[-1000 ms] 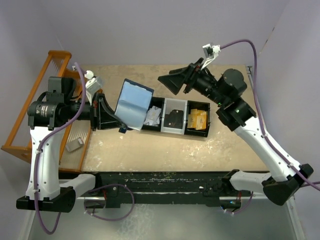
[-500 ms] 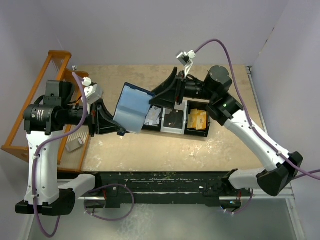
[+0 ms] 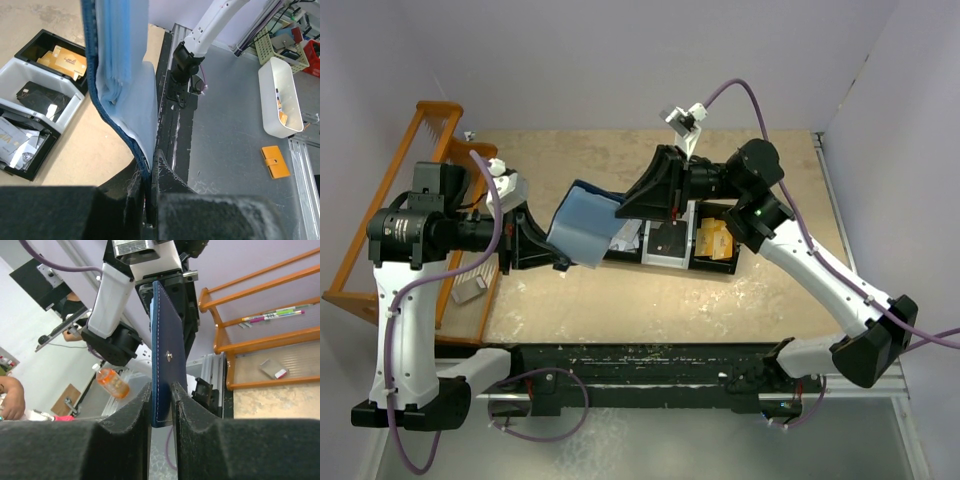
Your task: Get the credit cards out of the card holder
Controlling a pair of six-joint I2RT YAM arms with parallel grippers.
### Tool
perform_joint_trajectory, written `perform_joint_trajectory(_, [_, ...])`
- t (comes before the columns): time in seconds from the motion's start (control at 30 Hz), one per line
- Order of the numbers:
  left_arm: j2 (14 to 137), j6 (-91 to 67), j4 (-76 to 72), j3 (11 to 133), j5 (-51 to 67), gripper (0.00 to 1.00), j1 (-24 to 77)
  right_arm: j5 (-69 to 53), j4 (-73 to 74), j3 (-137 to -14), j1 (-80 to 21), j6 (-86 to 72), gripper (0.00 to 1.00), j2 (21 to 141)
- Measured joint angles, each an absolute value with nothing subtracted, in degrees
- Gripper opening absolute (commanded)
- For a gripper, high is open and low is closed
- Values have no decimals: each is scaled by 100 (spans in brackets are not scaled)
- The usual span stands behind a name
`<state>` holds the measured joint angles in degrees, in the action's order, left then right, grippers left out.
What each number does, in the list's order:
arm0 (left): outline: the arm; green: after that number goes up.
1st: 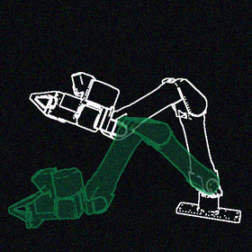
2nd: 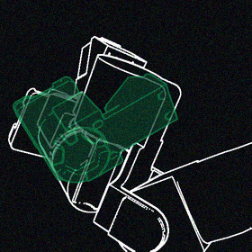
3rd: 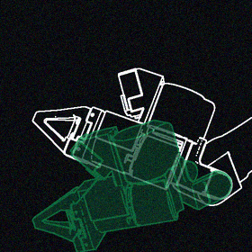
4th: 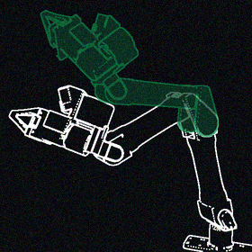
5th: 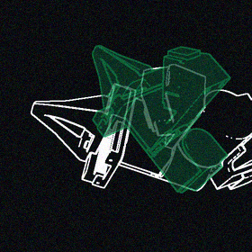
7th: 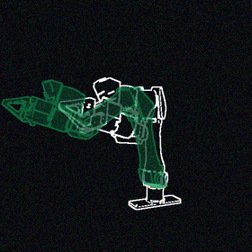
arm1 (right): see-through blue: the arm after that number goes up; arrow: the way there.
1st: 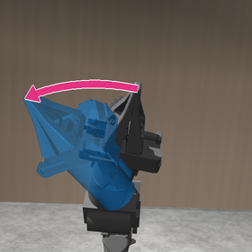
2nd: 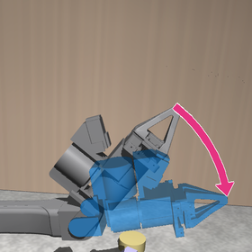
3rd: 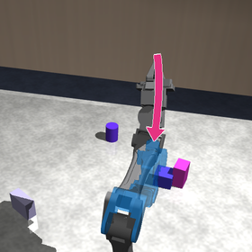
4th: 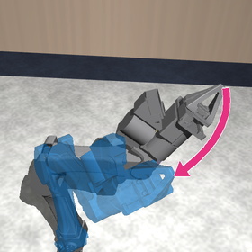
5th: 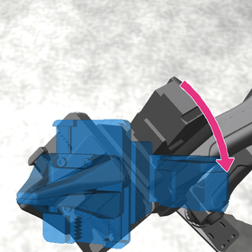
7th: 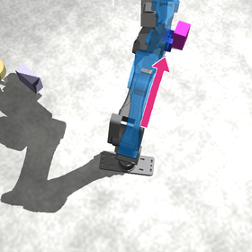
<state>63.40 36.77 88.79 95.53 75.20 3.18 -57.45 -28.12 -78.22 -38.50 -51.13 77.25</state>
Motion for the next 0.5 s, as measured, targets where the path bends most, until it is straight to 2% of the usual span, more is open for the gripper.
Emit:
perform_joint_trajectory(0.2, [6305,3505,8613,9430,7312,0,318,-5826,-2985,-7765,-3898,-5249,38,7725])
perform_joint_trajectory(0.43, [6248,3210,8278,9336,7126,0,318,-5776,-2722,-7712,-3948,-5118,34,7719])
perform_joint_trajectory(0.5, [6246,3166,8246,9336,7113,0,318,-5690,-2460,-7741,-3972,-4934,46,7719])
